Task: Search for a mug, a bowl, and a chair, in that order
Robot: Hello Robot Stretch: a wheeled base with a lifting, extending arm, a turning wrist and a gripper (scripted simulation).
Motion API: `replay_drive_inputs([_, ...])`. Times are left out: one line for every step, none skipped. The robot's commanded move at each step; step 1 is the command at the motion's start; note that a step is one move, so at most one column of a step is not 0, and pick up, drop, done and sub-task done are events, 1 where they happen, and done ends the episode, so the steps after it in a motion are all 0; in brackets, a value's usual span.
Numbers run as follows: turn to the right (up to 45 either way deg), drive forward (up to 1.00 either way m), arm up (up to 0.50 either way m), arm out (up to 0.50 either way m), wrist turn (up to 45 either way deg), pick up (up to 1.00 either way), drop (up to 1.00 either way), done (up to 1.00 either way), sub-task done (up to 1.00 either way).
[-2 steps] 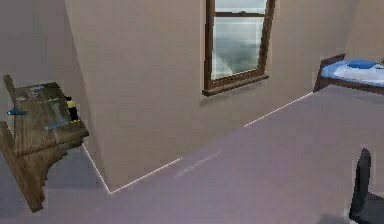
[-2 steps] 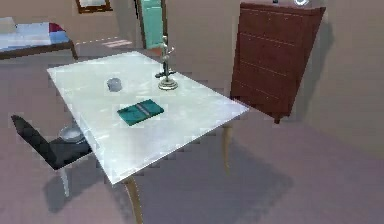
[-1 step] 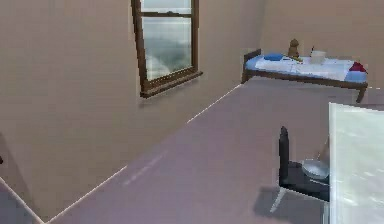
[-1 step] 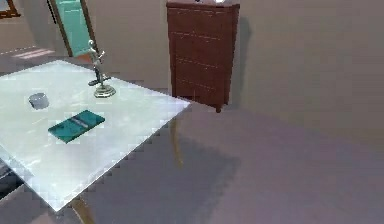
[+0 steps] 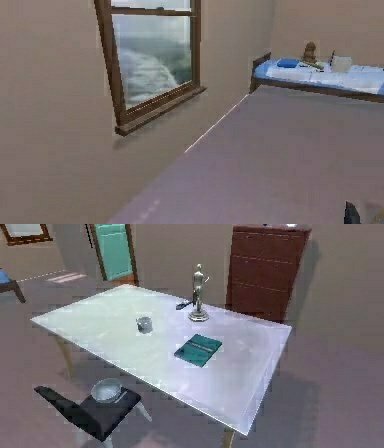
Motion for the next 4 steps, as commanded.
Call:
replay_drive_inputs([45.0, 0.0, 0.0, 0.0, 0.0, 0.0, 0.0, 0.0, 0.0])
replay_drive_inputs([33.0, 0.0, 0.0, 0.0, 0.0, 0.0, 0.0, 0.0, 0.0])
replay_drive_inputs([0.0, 0.0, 0.0, 0.0, 0.0, 0.0, 0.0, 0.0, 1.0])
replay_drive_inputs([-45.0, 0.0, 0.0, 0.0, 0.0, 0.0, 0.0, 0.0, 0.0])
